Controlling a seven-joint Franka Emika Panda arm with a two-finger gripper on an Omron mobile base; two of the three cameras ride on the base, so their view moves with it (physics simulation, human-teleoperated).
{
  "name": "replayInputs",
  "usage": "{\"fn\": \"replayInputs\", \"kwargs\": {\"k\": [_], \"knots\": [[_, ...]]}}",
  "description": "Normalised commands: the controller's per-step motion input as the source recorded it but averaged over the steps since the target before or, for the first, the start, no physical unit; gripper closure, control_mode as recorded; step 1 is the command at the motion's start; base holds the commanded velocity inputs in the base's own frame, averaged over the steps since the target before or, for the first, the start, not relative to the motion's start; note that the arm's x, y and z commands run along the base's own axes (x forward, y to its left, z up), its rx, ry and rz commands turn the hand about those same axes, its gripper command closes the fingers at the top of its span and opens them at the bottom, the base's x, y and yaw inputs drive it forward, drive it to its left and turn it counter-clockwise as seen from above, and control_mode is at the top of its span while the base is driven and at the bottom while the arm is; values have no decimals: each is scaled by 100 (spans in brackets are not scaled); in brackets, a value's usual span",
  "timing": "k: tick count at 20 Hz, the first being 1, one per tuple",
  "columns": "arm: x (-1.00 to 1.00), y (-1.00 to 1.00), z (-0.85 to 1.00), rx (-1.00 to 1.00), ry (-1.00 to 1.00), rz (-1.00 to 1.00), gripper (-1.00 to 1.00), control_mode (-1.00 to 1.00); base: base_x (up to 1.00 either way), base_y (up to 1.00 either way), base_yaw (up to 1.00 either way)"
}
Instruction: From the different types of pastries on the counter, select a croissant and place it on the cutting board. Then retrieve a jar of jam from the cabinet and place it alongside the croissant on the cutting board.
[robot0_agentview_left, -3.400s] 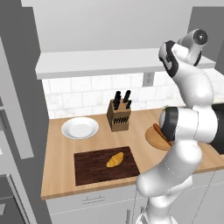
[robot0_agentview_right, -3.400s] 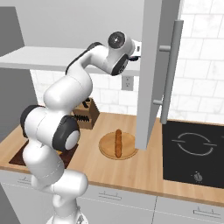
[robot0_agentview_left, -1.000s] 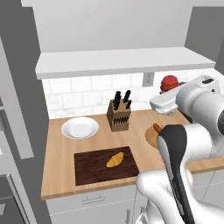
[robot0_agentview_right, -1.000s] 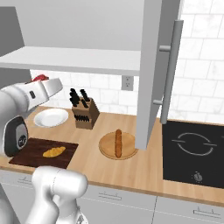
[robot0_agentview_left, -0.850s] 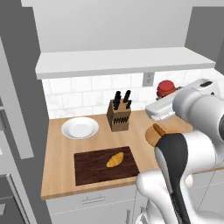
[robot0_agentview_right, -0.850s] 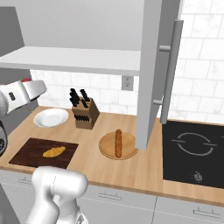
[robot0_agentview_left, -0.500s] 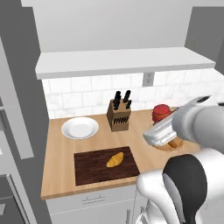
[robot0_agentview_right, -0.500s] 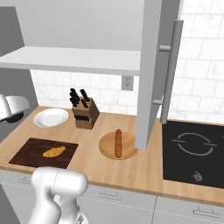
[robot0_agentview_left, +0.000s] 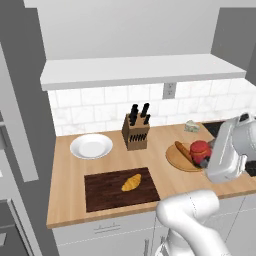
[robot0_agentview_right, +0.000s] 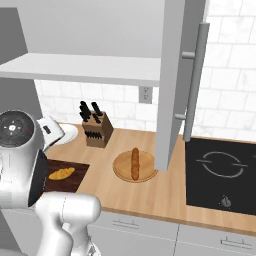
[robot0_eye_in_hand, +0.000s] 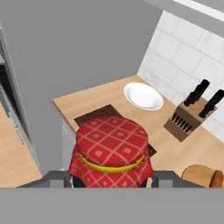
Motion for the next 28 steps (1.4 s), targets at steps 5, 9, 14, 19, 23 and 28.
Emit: {"fn": "replayInputs", "kwargs": {"k": [5,9,14,19,23,28], "knots": [[-1,-5,-4,1,0,6,100,-100,0,0,0],[-3,90,-83,0,8,11,100,-100,0,0,0],[21,93,-96,0,8,11,100,-100,0,0,0],[26,20,-28,0,-3,1,100,-100,0,0,0],[-2,4,-30,5,-2,10,100,-100,0,0,0],[4,22,-62,16,-7,28,100,-100,0,0,0]]}}
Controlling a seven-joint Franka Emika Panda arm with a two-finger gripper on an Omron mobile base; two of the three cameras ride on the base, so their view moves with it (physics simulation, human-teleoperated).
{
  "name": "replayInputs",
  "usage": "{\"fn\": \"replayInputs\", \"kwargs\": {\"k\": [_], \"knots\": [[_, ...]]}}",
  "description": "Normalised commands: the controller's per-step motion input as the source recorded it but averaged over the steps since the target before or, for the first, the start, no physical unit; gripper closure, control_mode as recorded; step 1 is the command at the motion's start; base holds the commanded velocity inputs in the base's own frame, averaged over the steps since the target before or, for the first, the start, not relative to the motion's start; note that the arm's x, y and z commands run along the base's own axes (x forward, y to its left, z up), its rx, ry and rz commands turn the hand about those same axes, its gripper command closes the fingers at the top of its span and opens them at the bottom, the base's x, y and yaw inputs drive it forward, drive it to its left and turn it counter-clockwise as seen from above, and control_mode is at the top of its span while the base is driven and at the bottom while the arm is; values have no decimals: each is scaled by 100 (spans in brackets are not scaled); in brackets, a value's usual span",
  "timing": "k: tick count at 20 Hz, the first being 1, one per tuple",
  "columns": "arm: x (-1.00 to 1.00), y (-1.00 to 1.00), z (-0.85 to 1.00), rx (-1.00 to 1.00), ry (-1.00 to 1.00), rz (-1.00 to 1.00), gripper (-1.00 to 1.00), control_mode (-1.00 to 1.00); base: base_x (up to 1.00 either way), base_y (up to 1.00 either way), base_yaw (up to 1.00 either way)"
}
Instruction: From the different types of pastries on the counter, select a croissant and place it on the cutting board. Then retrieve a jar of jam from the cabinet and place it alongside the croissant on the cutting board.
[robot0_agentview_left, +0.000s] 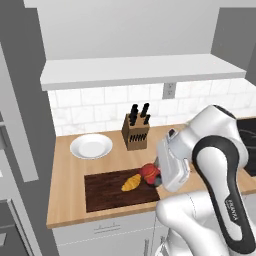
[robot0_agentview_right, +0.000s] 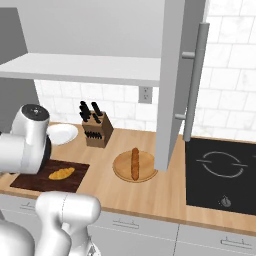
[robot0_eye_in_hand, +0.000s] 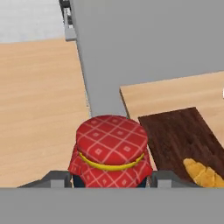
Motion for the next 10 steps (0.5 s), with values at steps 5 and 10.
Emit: {"fn": "replayInputs", "kwargs": {"k": [5,10], "knots": [[30,40,-59,13,-3,21,100,-100,0,0,0],[31,26,-45,16,-5,21,100,-100,0,0,0]]}}
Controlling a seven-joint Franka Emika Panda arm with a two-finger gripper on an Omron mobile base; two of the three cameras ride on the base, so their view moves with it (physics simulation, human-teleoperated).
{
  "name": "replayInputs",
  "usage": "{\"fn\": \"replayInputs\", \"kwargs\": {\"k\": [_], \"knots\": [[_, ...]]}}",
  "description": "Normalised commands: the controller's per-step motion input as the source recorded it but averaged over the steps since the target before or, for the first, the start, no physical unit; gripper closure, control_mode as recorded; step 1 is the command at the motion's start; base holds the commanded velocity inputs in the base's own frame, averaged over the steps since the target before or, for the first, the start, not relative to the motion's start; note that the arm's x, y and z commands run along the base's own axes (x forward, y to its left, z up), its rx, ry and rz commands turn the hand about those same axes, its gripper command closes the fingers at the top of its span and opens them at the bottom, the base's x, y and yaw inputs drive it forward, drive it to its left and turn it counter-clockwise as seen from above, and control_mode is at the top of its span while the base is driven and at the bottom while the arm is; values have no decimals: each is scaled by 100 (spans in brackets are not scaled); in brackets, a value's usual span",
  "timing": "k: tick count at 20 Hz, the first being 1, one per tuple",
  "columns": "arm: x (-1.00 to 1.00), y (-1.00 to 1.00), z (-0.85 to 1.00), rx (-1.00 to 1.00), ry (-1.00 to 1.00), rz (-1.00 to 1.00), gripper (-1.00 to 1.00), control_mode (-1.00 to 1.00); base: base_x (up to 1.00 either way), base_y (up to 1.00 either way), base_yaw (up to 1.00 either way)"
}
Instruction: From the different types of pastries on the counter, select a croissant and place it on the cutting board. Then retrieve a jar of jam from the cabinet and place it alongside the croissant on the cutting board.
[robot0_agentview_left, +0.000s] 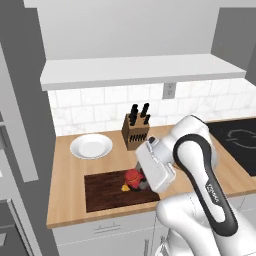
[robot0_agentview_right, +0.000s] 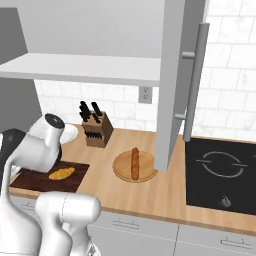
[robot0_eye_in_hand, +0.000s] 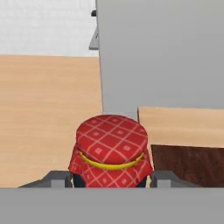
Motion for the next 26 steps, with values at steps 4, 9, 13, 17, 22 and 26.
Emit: {"fn": "replayInputs", "kwargs": {"k": [4,9,13,17,22,26], "knots": [[45,1,-25,24,0,9,100,-100,0,0,0],[50,0,-26,8,0,6,100,-100,0,0,0],[3,0,-16,0,1,1,100,-100,0,0,0],[35,0,-53,2,1,5,100,-100,0,0,0],[39,0,-45,2,0,4,100,-100,0,0,0],[54,0,-28,2,0,3,100,-100,0,0,0]]}}
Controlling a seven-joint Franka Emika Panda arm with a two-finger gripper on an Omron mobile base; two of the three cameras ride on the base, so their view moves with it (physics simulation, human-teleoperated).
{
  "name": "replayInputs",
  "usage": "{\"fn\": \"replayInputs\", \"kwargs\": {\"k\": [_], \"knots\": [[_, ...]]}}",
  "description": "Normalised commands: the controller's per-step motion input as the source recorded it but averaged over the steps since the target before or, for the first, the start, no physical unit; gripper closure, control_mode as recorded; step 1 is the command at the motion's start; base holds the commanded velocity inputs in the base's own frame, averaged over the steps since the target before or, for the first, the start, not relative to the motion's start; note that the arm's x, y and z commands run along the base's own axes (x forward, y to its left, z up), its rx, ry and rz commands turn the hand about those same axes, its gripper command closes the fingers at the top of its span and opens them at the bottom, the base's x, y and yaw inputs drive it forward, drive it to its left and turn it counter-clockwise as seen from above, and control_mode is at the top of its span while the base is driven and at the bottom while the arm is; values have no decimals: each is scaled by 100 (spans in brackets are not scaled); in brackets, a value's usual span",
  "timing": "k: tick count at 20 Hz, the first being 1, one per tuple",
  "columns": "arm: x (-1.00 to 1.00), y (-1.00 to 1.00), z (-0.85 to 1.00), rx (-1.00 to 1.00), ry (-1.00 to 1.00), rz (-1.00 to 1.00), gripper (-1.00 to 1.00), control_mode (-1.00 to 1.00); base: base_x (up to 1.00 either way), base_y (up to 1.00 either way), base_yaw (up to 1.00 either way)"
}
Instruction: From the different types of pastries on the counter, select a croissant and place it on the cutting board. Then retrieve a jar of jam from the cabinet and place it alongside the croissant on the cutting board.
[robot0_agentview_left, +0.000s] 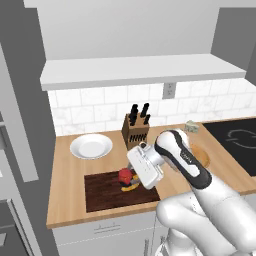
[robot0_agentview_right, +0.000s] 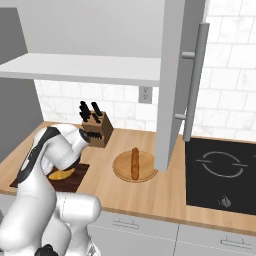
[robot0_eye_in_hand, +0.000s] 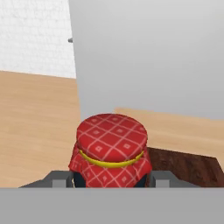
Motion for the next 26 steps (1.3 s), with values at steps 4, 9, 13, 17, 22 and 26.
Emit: {"fn": "replayInputs", "kwargs": {"k": [4,9,13,17,22,26], "knots": [[47,6,-48,0,0,2,100,-100,0,0,0],[38,23,-52,0,0,2,100,-100,0,0,0],[32,26,-50,0,0,2,100,-100,0,0,0],[36,25,-47,0,0,2,100,-100,0,0,0],[31,20,-44,0,0,1,100,-100,0,0,0],[29,17,-38,0,0,0,-100,-100,0,0,0]]}}
